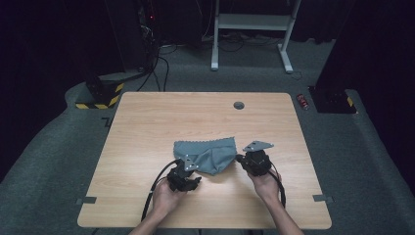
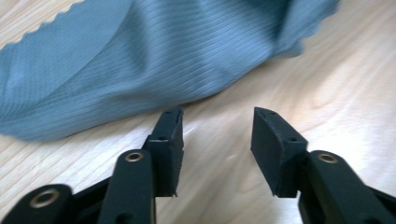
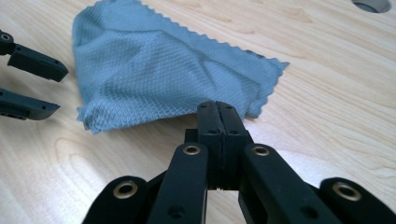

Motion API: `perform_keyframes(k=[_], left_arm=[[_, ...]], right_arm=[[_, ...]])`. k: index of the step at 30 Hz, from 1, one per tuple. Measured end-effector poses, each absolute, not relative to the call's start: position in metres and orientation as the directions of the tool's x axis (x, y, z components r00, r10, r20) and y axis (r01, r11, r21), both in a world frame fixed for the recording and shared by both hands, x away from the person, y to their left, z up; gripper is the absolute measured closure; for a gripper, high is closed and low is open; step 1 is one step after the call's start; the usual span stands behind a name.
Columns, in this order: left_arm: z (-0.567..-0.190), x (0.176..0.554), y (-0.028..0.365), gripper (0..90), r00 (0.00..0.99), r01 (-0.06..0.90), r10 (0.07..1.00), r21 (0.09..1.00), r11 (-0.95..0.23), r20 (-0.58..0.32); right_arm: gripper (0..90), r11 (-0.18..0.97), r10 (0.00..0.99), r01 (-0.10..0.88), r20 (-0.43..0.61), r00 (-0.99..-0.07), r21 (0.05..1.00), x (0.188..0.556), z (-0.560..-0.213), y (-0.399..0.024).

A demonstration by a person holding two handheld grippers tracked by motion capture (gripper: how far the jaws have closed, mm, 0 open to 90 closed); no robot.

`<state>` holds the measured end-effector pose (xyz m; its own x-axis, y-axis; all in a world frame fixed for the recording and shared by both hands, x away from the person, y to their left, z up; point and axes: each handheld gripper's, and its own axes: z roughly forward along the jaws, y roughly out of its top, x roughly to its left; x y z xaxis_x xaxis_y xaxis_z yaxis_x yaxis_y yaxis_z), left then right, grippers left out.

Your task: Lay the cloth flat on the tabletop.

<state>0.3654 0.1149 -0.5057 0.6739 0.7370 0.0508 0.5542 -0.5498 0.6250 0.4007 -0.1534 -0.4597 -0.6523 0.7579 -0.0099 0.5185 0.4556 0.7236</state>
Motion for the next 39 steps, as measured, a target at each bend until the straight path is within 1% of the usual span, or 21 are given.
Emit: perform_keyframes(k=[2, 5, 9, 14, 17, 18, 22, 26, 31, 32, 33, 35, 39], left_arm=[[-0.506, 0.367, 0.114, 52.3, 0.67, 0.556, 0.74, 0.624, -0.549, 0.054], [-0.506, 0.379, 0.107, 52.3, 0.651, 0.55, 0.753, 0.622, -0.557, 0.098], [-0.506, 0.39, 0.101, 52.4, 0.638, 0.556, 0.763, 0.623, -0.55, 0.104], [-0.497, 0.416, 0.101, 52.4, 0.598, 0.582, 0.801, 0.663, -0.47, 0.043], [-0.496, 0.432, 0.097, 52.3, 0.583, 0.606, 0.812, 0.653, -0.454, 0.024], [-0.499, 0.444, 0.094, 52.4, 0.572, 0.627, 0.82, 0.641, -0.443, 0.006], [-0.503, 0.458, 0.09, 52.0, 0.561, 0.655, 0.828, 0.611, -0.445, 0.001], [-0.497, 0.455, 0.091, 50.4, 0.567, 0.651, 0.824, 0.609, -0.452, 0.005], [-0.485, 0.426, 0.1, 50.4, 0.615, 0.607, 0.789, 0.637, -0.476, 0.004], [-0.485, 0.426, 0.1, 50.8, 0.615, 0.607, 0.789, 0.637, -0.476, 0.004], [-0.486, 0.418, 0.101, 51.2, 0.63, 0.599, 0.776, 0.638, -0.484, -0.003], [-0.49, 0.418, 0.097, 51.5, 0.637, 0.599, 0.771, 0.626, -0.5, 0.005], [-0.498, 0.425, 0.089, 51.5, 0.629, 0.613, 0.777, 0.617, -0.494, -0.004]], right_arm=[[89.8, 0.449, 0.763, 0.525, -0.005, -0.646, 0.723, 0.402, -0.46, -0.154], [89.8, 0.435, 0.778, 0.542, 0.004, -0.629, 0.719, 0.408, -0.462, -0.154], [89.8, 0.432, 0.783, 0.548, 0.004, -0.623, 0.716, 0.41, -0.464, -0.155], [89.8, 0.411, 0.8, 0.559, 0.009, -0.6, 0.72, 0.413, -0.464, -0.16], [89.8, 0.4, 0.811, 0.571, 0.013, -0.585, 0.717, 0.417, -0.465, -0.162], [89.8, 0.402, 0.814, 0.577, 0.011, -0.581, 0.711, 0.42, -0.466, -0.16], [89.8, 0.409, 0.818, 0.591, 0.009, -0.576, 0.695, 0.425, -0.47, -0.157], [89.8, 0.419, 0.818, 0.605, 0.007, -0.574, 0.678, 0.428, -0.474, -0.154], [89.7, 0.452, 0.814, 0.616, -0.016, -0.581, 0.645, 0.429, -0.486, -0.155], [89.7, 0.452, 0.814, 0.616, -0.016, -0.581, 0.645, 0.429, -0.486, -0.155], [89.7, 0.448, 0.82, 0.627, -0.014, -0.572, 0.637, 0.429, -0.489, -0.16], [89.7, 0.437, 0.83, 0.642, -0.009, -0.557, 0.63, 0.432, -0.492, -0.163], [89.7, 0.422, 0.84, 0.651, -0.002, -0.542, 0.631, 0.434, -0.494, -0.164]])
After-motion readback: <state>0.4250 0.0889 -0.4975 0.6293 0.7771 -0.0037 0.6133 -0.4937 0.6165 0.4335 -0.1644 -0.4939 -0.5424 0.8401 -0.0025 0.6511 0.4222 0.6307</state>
